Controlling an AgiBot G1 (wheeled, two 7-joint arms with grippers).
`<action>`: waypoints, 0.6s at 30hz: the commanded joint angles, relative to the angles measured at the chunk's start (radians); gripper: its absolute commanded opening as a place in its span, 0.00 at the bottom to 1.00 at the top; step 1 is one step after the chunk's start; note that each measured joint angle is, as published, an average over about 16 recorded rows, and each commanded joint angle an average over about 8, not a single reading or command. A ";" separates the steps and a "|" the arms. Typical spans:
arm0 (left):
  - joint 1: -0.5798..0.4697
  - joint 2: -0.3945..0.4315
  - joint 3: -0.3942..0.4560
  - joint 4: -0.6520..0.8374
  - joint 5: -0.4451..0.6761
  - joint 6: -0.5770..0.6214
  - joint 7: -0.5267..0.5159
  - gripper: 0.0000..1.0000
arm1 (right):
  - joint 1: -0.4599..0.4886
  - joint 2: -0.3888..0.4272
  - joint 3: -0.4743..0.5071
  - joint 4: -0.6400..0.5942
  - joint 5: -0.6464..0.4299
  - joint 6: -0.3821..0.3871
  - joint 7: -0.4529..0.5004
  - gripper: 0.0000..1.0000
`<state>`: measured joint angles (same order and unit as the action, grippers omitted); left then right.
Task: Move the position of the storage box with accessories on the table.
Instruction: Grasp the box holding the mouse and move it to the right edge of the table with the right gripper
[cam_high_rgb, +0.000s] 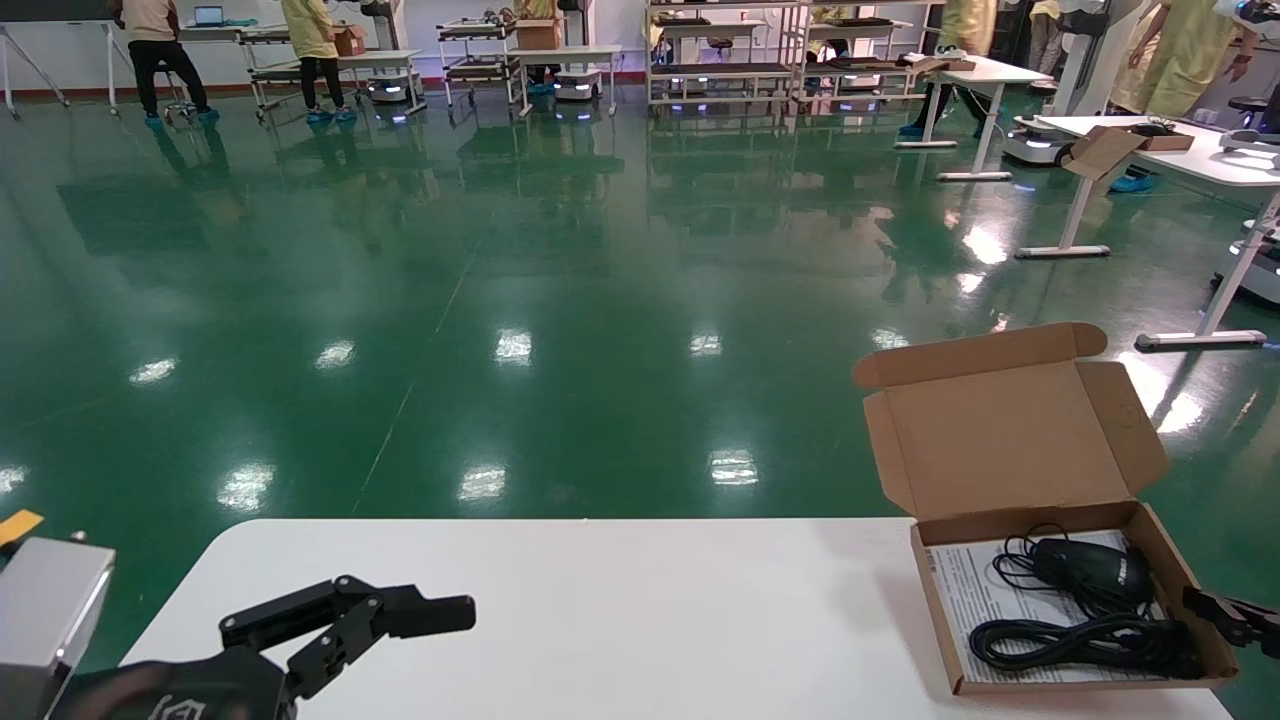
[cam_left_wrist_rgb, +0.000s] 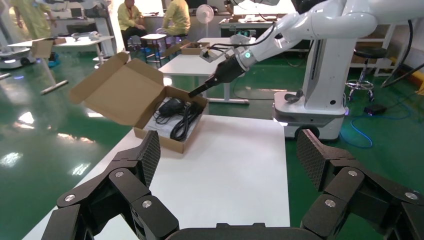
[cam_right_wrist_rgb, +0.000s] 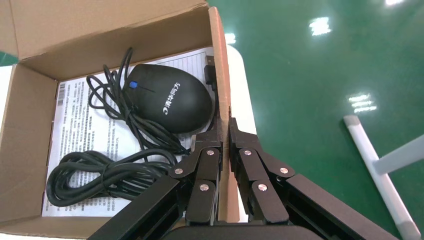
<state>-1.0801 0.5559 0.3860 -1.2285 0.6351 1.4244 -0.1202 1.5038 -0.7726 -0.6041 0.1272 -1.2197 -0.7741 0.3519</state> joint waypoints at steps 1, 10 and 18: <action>0.000 0.000 0.000 0.000 0.000 0.000 0.000 1.00 | -0.015 -0.009 0.020 -0.006 0.027 0.023 -0.036 0.00; 0.000 0.000 0.000 0.000 0.000 0.000 0.000 1.00 | -0.044 -0.028 0.052 -0.055 0.071 0.034 -0.125 0.00; 0.000 0.000 0.000 0.000 0.000 0.000 0.000 1.00 | -0.043 -0.017 0.056 -0.088 0.077 0.028 -0.164 0.00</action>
<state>-1.0801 0.5559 0.3860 -1.2285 0.6351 1.4244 -0.1202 1.4608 -0.7899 -0.5472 0.0414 -1.1420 -0.7404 0.1873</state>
